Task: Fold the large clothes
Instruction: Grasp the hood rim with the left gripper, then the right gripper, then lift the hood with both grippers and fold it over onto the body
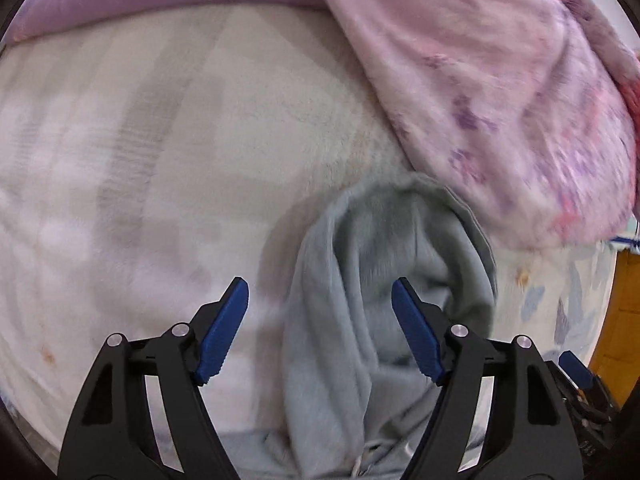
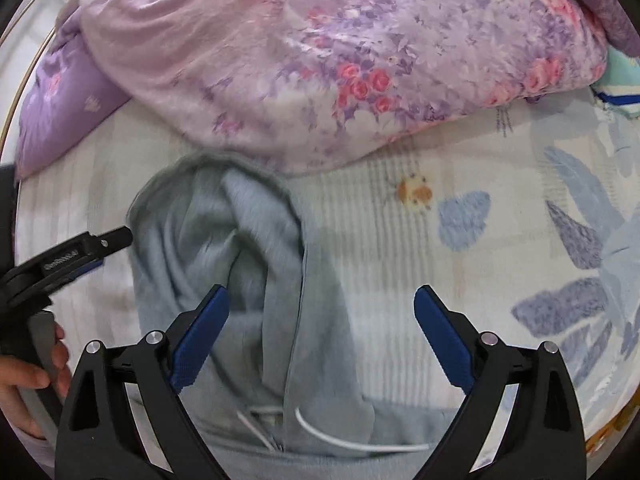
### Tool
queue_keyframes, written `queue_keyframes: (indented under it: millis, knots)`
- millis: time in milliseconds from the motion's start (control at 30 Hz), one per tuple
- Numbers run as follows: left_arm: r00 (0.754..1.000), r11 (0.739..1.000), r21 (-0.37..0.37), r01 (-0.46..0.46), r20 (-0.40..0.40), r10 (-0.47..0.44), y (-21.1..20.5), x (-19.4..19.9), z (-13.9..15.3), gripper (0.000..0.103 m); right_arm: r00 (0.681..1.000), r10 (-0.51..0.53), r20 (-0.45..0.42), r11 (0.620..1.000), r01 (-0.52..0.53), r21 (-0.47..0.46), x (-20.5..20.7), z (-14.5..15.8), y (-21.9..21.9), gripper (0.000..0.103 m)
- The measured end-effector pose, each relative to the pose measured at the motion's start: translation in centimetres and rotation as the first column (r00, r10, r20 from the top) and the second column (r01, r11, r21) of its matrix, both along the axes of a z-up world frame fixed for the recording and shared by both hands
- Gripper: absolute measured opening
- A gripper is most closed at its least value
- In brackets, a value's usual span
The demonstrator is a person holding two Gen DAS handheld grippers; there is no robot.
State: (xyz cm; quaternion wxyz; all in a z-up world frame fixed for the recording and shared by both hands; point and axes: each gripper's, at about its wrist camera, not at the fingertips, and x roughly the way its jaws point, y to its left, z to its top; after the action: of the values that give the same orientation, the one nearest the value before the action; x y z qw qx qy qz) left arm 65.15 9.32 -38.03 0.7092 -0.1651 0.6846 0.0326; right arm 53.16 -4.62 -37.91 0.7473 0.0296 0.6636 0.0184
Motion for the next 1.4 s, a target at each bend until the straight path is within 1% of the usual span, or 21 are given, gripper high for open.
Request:
queue_keyframes:
  millis: [33, 67, 100, 200, 300, 400, 467, 567, 633, 667, 700, 733, 767, 800, 833, 900, 967, 1033, 1167, 1267, 1400]
  knots:
    - [1.0, 1.0, 0.009, 0.004, -0.013, -0.004, 0.1, 0.6, -0.9, 0.044, 1.0, -0.008, -0.003, 1.0, 0.008, 0.004, 0.6, -0.3, -0.2, 0.09]
    - [1.0, 1.0, 0.022, 0.018, -0.023, -0.018, 0.1, 1.0, -1.6, 0.031, 1.0, -0.021, -0.003, 1.0, 0.021, 0.006, 1.4, -0.7, -0.6, 0.09]
    - [0.999, 0.999, 0.028, 0.033, -0.026, -0.033, 0.0, 1.3, -2.0, 0.01, 1.0, -0.031, -0.003, 0.999, 0.031, 0.008, 2.1, -1.0, -0.9, 0.09]
    - [0.995, 0.993, 0.071, 0.096, -0.022, -0.095, -0.4, 1.7, -2.7, 0.008, 0.998, -0.051, -0.025, 0.998, 0.052, 0.022, 4.1, -2.3, -1.6, 0.09]
    - [0.99, 0.986, 0.09, 0.141, 0.017, -0.143, -0.8, 1.3, -1.9, 0.008, 0.996, -0.065, -0.06, 0.997, 0.066, 0.029, 5.6, -4.0, -2.0, 0.09]
    - [0.985, 0.981, 0.112, 0.16, 0.045, -0.166, -0.7, 0.7, -0.8, 0.008, 0.989, -0.056, -0.134, 0.994, 0.068, 0.084, 6.7, -6.3, -2.0, 0.09]
    - [0.982, 0.978, 0.119, 0.17, 0.066, -0.178, -0.5, 0.2, 0.1, 0.008, 0.981, -0.068, -0.183, 0.995, 0.079, 0.055, 7.1, -7.9, -2.2, 0.09]
    - [0.978, 0.976, 0.121, 0.18, 0.085, -0.191, -0.2, -0.1, 1.1, 0.008, 0.972, -0.077, -0.222, 0.992, 0.098, 0.083, 7.5, -10.1, -2.6, 0.078]
    - [0.976, 0.975, 0.119, 0.185, 0.094, -0.197, 0.0, -0.2, 1.5, 0.008, 0.965, -0.077, -0.252, 0.993, 0.098, 0.071, 7.6, -11.3, -2.5, 0.077]
    - [0.975, 0.975, 0.12, 0.186, 0.097, -0.198, 0.1, -0.4, 1.7, 0.008, 0.967, -0.063, -0.248, 0.996, 0.077, 0.048, 7.6, -11.7, -2.1, 0.071]
    - [0.975, 0.975, 0.119, 0.188, 0.1, -0.2, 0.2, -0.4, 1.8, 0.008, 0.97, -0.055, -0.236, 0.998, 0.063, 0.023, 7.6, -11.7, -2.0, 0.058]
    - [0.973, 0.974, 0.12, 0.192, 0.103, -0.205, 0.2, -0.6, 1.9, 0.008, 0.972, -0.065, -0.225, 0.998, 0.068, 0.005, 7.5, -11.5, -1.9, 0.046]
    - [0.973, 0.973, 0.125, 0.195, 0.103, -0.208, 0.1, -0.5, 2.0, 0.008, 0.973, -0.077, -0.216, 0.995, 0.088, 0.042, 7.4, -11.1, -1.9, 0.011]
    - [0.972, 0.972, 0.129, 0.198, 0.103, -0.212, -0.2, -0.5, 2.2, 0.008, 0.973, -0.072, -0.22, 0.99, 0.096, 0.103, 7.4, -10.8, -1.8, 0.006]
    - [0.97, 0.969, 0.136, 0.204, 0.107, -0.219, -0.3, -0.7, 2.4, 0.008, 0.973, -0.059, -0.221, 0.986, 0.091, 0.141, 7.3, -10.3, -1.6, 0.006]
    - [0.968, 0.968, 0.145, 0.205, 0.114, -0.222, -0.4, -1.0, 3.0, 0.008, 0.981, -0.038, -0.191, 0.994, 0.056, 0.09, 7.1, -9.4, -1.2, 0.006]
    - [0.968, 0.969, 0.147, 0.2, 0.12, -0.218, -1.7, -0.9, 3.5, 0.008, 0.985, -0.037, -0.166, 0.992, 0.056, 0.109, 6.6, -8.3, -1.1, 0.006]
    - [0.966, 0.969, 0.149, 0.199, 0.134, -0.219, -1.9, -1.4, 4.6, 0.008, 0.988, -0.05, -0.143, 0.992, 0.066, 0.112, 5.8, -7.0, -1.3, 0.006]
    - [0.961, 0.967, 0.156, 0.199, 0.162, -0.224, -2.4, -2.7, 7.0, 0.008, 0.995, -0.052, -0.082, 0.991, 0.062, 0.12, 3.4, -3.2, -1.6, 0.006]
    - [0.956, 0.972, 0.135, 0.191, 0.199, -0.216, -2.4, -4.1, 8.9, 0.008, 0.999, -0.034, -0.016, 0.992, 0.035, 0.119, 1.7, -0.3, -1.7, 0.005]
    - [0.948, 0.971, 0.159, 0.18, 0.237, -0.214, -2.3, -6.9, 11.3, 0.008, 0.997, -0.027, 0.067, 0.986, 0.015, 0.164, -0.8, 3.7, -1.2, 0.006]
